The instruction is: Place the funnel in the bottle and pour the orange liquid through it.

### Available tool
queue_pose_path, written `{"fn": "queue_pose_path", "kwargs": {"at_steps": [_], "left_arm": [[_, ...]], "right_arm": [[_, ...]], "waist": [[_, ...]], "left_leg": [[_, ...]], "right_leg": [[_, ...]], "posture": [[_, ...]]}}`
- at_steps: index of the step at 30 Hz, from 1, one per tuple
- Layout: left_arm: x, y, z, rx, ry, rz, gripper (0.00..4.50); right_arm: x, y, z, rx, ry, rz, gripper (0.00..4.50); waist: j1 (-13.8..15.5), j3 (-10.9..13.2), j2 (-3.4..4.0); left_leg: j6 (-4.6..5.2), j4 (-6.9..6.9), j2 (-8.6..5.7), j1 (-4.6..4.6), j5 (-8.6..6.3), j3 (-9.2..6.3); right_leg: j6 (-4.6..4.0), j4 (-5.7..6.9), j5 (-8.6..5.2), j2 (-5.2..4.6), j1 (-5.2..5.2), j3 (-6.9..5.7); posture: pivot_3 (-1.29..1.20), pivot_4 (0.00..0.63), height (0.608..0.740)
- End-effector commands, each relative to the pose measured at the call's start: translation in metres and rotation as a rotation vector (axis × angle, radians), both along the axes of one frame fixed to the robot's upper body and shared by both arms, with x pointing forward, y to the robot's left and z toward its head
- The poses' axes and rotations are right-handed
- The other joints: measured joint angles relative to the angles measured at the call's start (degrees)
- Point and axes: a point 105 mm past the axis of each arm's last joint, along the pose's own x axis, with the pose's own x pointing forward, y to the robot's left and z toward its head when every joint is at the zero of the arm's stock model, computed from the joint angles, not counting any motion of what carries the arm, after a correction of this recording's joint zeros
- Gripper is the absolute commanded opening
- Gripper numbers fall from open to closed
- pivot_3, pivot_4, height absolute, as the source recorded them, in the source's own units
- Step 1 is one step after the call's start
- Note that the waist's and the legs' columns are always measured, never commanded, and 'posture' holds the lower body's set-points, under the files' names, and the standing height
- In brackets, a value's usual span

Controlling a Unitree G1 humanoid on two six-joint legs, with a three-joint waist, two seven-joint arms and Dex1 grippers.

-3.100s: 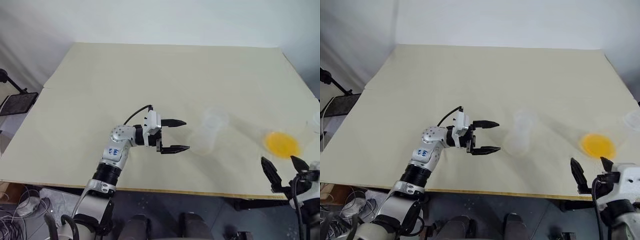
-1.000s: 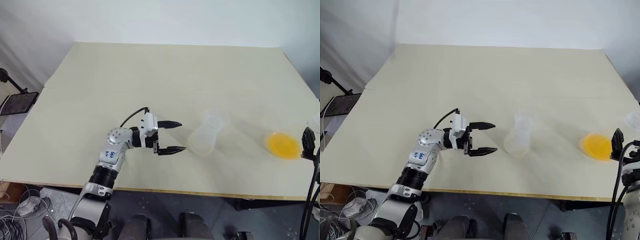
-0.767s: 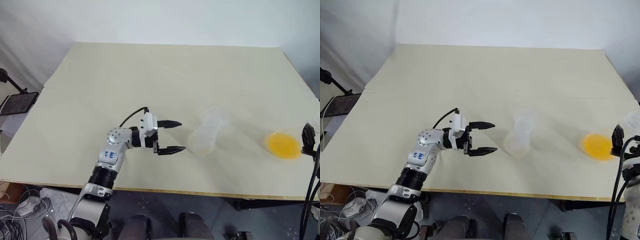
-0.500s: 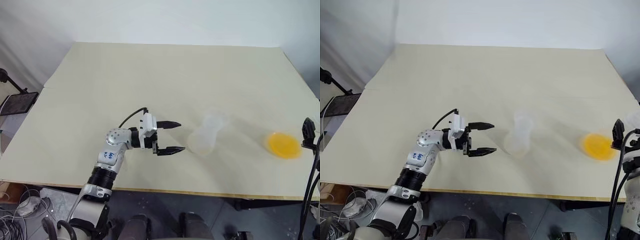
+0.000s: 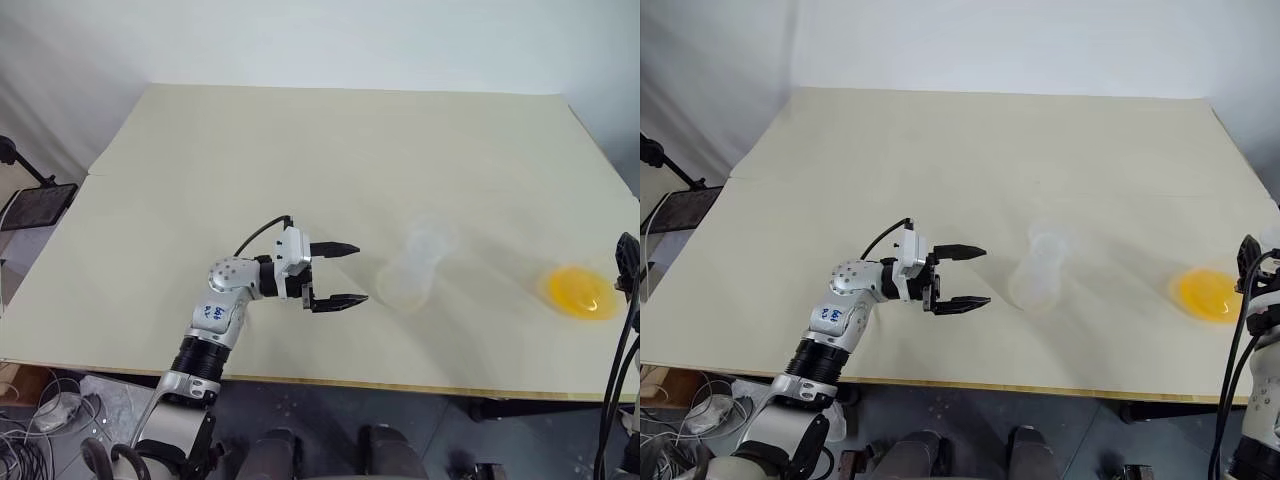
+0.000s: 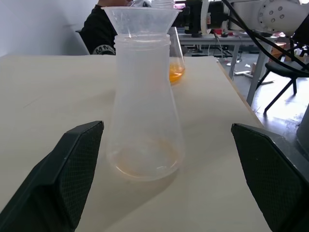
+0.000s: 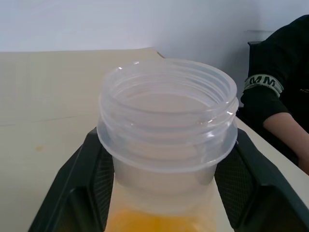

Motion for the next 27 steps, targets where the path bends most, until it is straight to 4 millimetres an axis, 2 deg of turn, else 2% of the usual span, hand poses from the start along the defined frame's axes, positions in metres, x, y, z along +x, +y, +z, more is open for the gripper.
{"fn": "queue_pose_path", "kwargs": {"at_steps": [1, 8, 16, 19, 27], "left_arm": [[-0.002, 0.0, 0.009, -0.028, -0.028, -0.008, 4.5], [0.002, -0.003, 0.01, -0.024, -0.027, -0.022, 4.5], [0.006, -0.004, 0.011, -0.008, -0.036, -0.053, 4.5], [0.008, -0.003, 0.011, -0.003, -0.039, -0.059, 4.5], [0.01, 0.001, 0.012, 0.015, -0.051, -0.069, 4.5]], "right_arm": [[-0.01, 0.009, 0.024, -0.057, -0.067, 0.012, 2.43], [-0.01, 0.056, 0.053, -0.241, -0.038, 0.126, 2.43], [-0.01, 0.122, 0.068, -0.474, 0.055, 0.282, 2.43], [-0.011, 0.135, 0.071, -0.524, 0.069, 0.305, 2.43], [-0.02, 0.167, 0.081, -0.822, 0.135, 0.356, 2.43]], "waist": [[0.0, 0.0, 0.01], [-0.2, 0.1, 0.08], [0.0, 0.1, 0.09], [0.1, 0.1, 0.04], [0.0, 0.1, 0.03]], "left_leg": [[0.0, 0.0, 0.0, 0.0, 0.0, 0.0], [0.0, -0.01, 0.04, 0.0, 0.0, 0.01], [0.0, 0.0, 0.0, -0.03, 0.0, 0.0], [0.0, 0.0, -0.01, -0.07, 0.0, -0.07], [0.02, -0.02, -0.04, -0.1, -0.01, -0.07]], "right_leg": [[0.0, 0.0, 0.0, 0.0, 0.0, 0.01], [0.0, -0.02, 0.0, -0.01, -0.01, 0.02], [0.0, -0.06, 0.0, 0.01, -0.01, 0.0], [0.0, -0.09, 0.0, -0.01, -0.01, -0.03], [0.0, -0.15, 0.0, -0.01, -0.03, -0.06]], "posture": [[0.0, 0.15, 0.74], [0.0, 0.15, 0.74], [0.0, 0.15, 0.74], [0.0, 0.15, 0.74], [0.0, 0.15, 0.74]]}}
